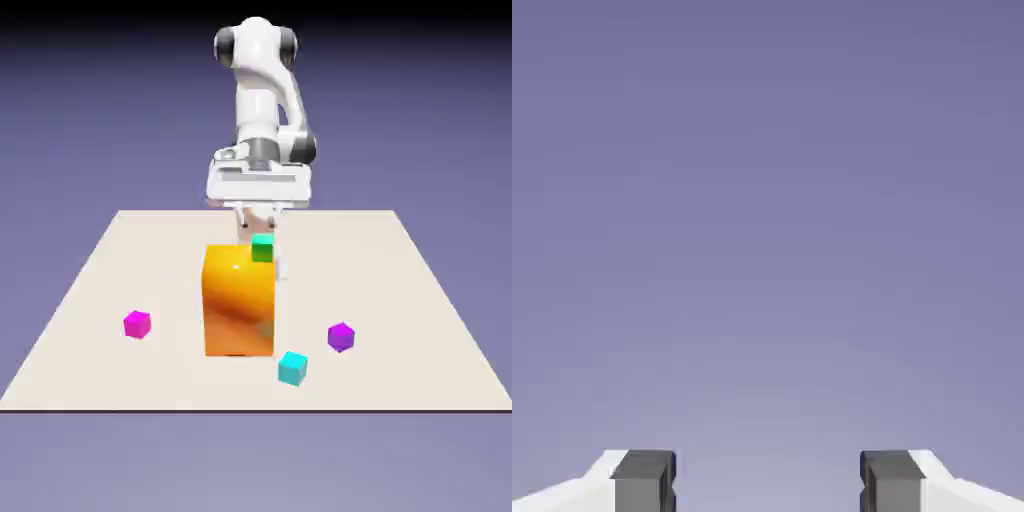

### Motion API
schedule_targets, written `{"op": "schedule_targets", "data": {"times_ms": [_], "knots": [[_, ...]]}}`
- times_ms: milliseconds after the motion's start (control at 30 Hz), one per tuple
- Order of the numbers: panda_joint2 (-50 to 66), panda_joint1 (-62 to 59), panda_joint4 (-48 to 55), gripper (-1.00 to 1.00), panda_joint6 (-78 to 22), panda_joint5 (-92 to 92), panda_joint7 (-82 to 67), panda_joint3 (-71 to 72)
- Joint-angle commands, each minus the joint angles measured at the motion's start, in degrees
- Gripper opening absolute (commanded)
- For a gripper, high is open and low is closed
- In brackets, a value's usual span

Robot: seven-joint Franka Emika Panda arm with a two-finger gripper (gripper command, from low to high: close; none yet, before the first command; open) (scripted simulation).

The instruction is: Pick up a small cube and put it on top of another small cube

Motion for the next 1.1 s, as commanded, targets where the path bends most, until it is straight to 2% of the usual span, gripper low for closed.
{"op": "schedule_targets", "data": {"times_ms": [0,767,833,967,1000,1067], "knots": [[2.1,0.5,1.3,0.00,-1.8,-1.0,-0.9,0.1],[49.8,12.9,30.0,0.00,-43.4,-23.1,-22.0,3.2],[50.7,13.1,30.5,0.00,-44.2,-23.6,-22.4,3.2],[58.3,12.9,29.4,0.00,-35.6,-27.6,-19.4,0.7],[58.3,12.9,29.4,-1.00,-35.6,-27.6,-19.4,0.7],[56.2,13.0,29.7,-1.00,-38.0,-26.5,-20.2,1.4]]}}
